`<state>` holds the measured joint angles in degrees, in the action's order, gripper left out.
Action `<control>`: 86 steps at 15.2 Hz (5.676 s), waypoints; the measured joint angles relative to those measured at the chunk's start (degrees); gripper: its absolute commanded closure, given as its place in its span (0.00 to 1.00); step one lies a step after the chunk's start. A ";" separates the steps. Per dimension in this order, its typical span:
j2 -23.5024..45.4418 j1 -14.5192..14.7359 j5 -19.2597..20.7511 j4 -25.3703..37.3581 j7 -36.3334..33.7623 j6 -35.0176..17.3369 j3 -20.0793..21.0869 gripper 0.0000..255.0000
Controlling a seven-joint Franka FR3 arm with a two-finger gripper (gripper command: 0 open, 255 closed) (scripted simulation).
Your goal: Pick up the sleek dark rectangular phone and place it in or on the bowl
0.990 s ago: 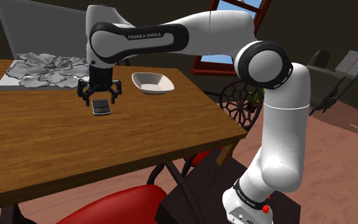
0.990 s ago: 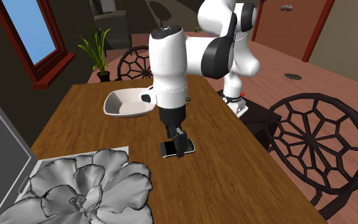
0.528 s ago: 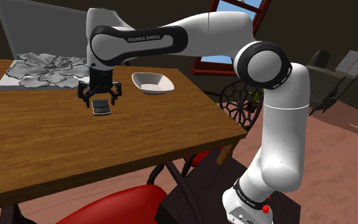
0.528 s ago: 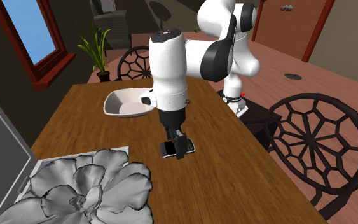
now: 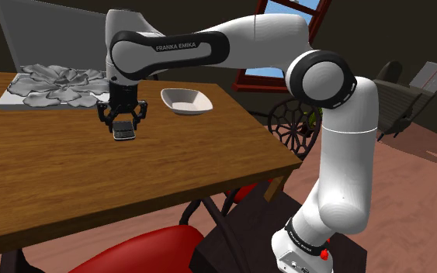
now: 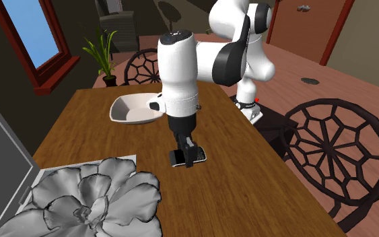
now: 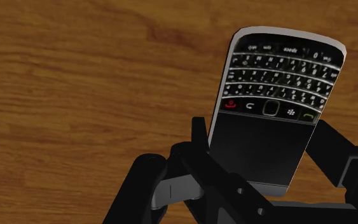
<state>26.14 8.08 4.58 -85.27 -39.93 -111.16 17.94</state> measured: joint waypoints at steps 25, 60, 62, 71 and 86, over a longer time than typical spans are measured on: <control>-0.24 1.05 -0.19 15.77 -0.17 15.98 0.40 1.00; -6.59 -20.05 -4.72 3.67 28.16 11.17 -7.69 1.00; -6.63 -20.06 -4.73 2.05 28.18 9.59 -7.69 1.00; -6.48 -20.07 -4.71 -0.29 28.21 7.09 -7.71 1.00; -6.13 -20.03 -4.65 7.42 28.16 14.40 -7.71 0.00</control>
<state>20.01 -11.95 -0.06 -77.86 -11.77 -96.75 10.23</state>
